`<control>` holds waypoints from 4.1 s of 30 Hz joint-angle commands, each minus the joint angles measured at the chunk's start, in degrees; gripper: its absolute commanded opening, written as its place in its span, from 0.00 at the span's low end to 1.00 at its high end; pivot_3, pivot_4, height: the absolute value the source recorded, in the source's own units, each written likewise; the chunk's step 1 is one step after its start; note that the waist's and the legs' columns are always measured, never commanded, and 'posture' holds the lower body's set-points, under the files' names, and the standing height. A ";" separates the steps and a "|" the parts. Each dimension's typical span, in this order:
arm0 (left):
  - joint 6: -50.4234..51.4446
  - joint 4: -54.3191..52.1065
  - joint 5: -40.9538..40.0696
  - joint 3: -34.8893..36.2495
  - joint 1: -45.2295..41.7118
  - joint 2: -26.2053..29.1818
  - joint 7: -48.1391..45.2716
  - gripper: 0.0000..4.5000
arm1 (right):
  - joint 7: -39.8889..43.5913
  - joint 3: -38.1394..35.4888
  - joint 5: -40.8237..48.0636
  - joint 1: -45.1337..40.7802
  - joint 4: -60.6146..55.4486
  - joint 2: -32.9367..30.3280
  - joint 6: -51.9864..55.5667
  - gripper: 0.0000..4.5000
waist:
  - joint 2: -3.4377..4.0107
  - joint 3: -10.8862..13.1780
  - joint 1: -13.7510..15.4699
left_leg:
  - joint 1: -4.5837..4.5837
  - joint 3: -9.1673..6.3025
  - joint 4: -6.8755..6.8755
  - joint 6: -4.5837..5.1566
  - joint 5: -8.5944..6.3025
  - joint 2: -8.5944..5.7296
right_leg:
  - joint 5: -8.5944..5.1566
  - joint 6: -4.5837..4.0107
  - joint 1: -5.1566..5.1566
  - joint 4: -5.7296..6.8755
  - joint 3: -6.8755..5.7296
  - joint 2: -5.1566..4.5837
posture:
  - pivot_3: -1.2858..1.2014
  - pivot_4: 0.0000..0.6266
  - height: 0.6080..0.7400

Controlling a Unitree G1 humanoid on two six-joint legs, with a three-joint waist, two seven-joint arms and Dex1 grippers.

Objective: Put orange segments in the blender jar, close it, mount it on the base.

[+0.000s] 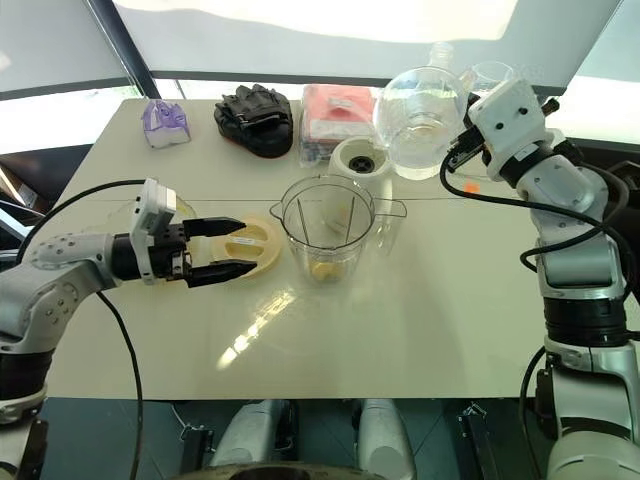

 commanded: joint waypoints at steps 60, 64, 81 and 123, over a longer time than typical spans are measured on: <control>-1.48 0.95 -0.24 0.91 -1.18 -1.12 -0.39 1.00 | -6.50 7.31 -29.57 -6.05 2.92 -1.30 -28.20 0.01 | -0.02 0.01 -0.13 | 0.05 0.06 0.04 -0.40 0.24 0.00 | 0.01 -0.01 0.00 0.21 -0.01 0.01 | 0.52 0.24 1.00; -1.56 1.16 -0.07 0.81 -1.35 -1.25 -0.38 1.00 | -6.67 7.16 -29.82 -5.91 3.38 -1.44 -28.34 0.01 | -0.02 0.00 -0.13 | 0.05 0.06 0.04 -0.40 0.24 0.00 | 0.01 -0.01 0.00 0.21 -0.01 0.01 | 0.52 0.24 1.00; -2.13 2.30 0.38 -0.17 -3.05 -1.74 -1.51 1.00 | 1.02 -6.65 3.12 1.68 -10.24 11.40 6.61 0.01 | -0.09 -0.02 0.18 | 0.06 0.01 0.05 -0.37 0.23 0.02 | 0.03 -0.02 0.05 0.27 -0.05 0.02 | 0.52 0.24 1.00; 0.74 -4.44 -3.15 0.21 0.83 -5.29 4.96 1.00 | -46.41 -26.92 0.54 18.04 26.58 25.22 -5.79 0.01 | -0.07 -0.05 -0.52 | 0.33 -0.08 0.04 -0.39 0.28 -0.02 | 0.01 -0.14 -0.02 0.73 0.55 0.29 | 0.52 0.24 1.00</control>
